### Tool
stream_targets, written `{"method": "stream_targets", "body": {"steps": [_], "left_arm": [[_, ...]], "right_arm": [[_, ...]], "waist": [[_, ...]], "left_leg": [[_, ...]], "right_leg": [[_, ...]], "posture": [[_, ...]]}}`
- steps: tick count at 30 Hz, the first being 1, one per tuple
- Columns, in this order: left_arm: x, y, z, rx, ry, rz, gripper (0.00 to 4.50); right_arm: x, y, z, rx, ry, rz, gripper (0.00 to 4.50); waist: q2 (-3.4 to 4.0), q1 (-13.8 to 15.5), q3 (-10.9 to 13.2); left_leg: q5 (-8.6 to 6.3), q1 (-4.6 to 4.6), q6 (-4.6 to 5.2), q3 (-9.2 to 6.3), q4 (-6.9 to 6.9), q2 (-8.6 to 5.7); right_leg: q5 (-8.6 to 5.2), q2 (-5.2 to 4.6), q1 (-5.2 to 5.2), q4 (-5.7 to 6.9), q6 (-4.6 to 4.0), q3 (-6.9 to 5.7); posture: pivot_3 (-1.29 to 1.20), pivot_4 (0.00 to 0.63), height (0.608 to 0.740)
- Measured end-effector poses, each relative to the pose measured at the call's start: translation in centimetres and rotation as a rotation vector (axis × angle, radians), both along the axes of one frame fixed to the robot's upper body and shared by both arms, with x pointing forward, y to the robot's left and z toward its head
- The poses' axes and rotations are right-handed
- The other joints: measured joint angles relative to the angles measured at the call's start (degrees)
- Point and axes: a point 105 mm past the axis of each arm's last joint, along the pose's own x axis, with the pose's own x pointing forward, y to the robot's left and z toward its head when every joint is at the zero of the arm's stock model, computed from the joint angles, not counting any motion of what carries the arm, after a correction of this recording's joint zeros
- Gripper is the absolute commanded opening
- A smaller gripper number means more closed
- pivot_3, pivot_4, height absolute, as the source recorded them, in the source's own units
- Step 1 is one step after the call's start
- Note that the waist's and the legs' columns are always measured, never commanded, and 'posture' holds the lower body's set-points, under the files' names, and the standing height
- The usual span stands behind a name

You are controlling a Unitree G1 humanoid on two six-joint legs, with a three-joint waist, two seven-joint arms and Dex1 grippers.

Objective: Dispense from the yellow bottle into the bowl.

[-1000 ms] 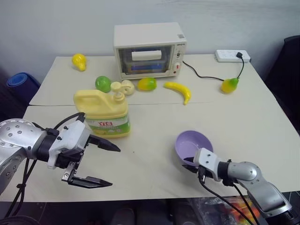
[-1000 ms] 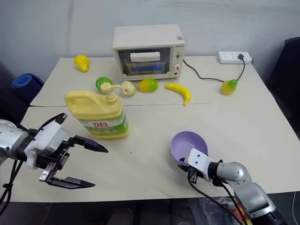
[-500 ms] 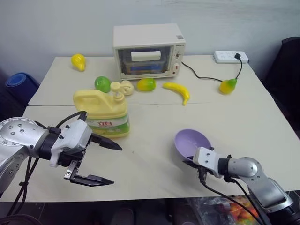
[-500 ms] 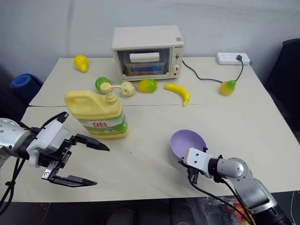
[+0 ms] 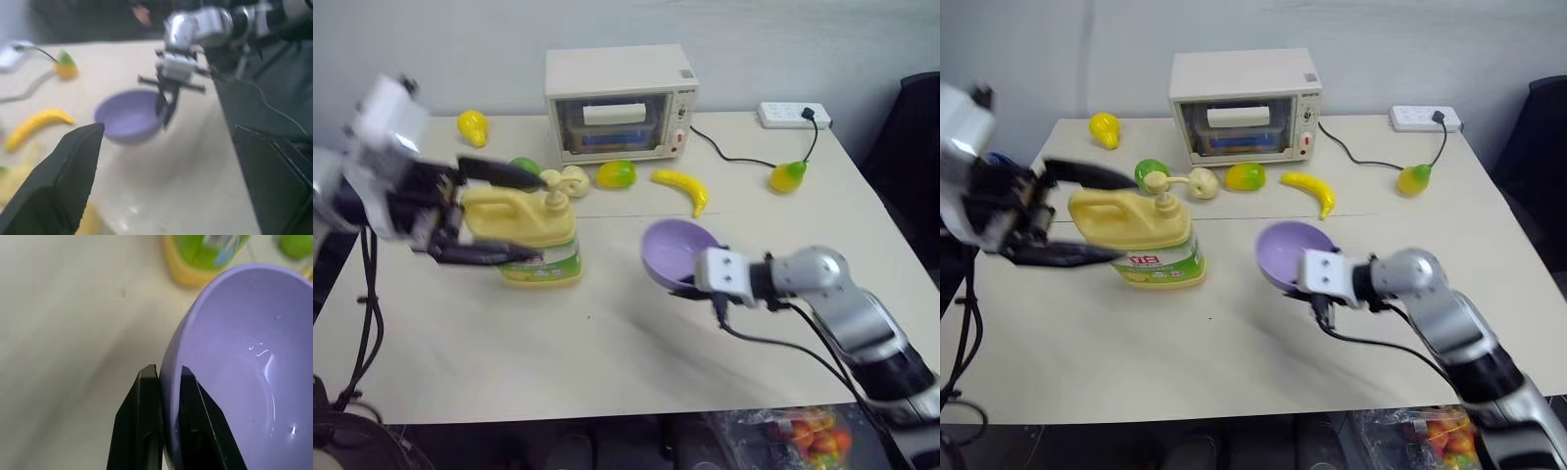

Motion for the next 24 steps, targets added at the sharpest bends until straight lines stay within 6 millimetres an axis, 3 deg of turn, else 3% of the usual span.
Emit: {"method": "stream_targets", "body": {"steps": [3, 8, 16, 24], "left_arm": [[1.0, 1.1, 0.3, 0.021, 0.006, 0.034, 3.92], [2.7, 2.8, 0.0, 0.045, 0.045, 0.08, 2.48], [4.5, 3.1, 0.8, 0.004, 0.019, 0.095, 0.03], [5.9, 2.3, 0.2, 0.032, -0.01, 0.103, 0.03]], "right_arm": [[1.1, 1.8, 1.2, -0.007, 0.004, 0.034, 0.0], [2.9, 4.6, 3.4, -0.018, -0.009, 0.081, 0.0], [5.4, 6.2, 4.6, -0.049, -0.033, 0.08, 0.0], [5.2, 7.3, 6.8, -0.077, -0.083, 0.145, 0.0]], "waist": [[0.03, 0.14, 0.0], [0.03, 0.05, -0.01], [0.03, -0.24, 0.0], [0.04, -1.49, 0.0]], "left_leg": [[0.17, -0.65, -0.32, 0.0, 0.04, -0.01], [0.2, -1.5, -0.37, 0.1, 0.19, -0.08], [0.18, -1.63, -0.43, 0.22, 0.19, -0.08], [0.18, -1.57, -0.45, 0.23, 0.26, -0.07]], "right_leg": [[0.0, 0.0, -0.64, 0.35, 0.0, -0.01], [0.06, -0.11, -1.48, 0.38, 0.1, -0.07], [0.08, -0.23, -1.61, 0.26, 0.12, -0.34], [0.08, -0.23, -1.64, 0.46, 0.14, -0.31]], "posture": [[0.0, 0.15, 0.74], [0.0, 0.15, 0.74], [0.0, 0.15, 0.74], [0.0, 0.15, 0.74]]}}
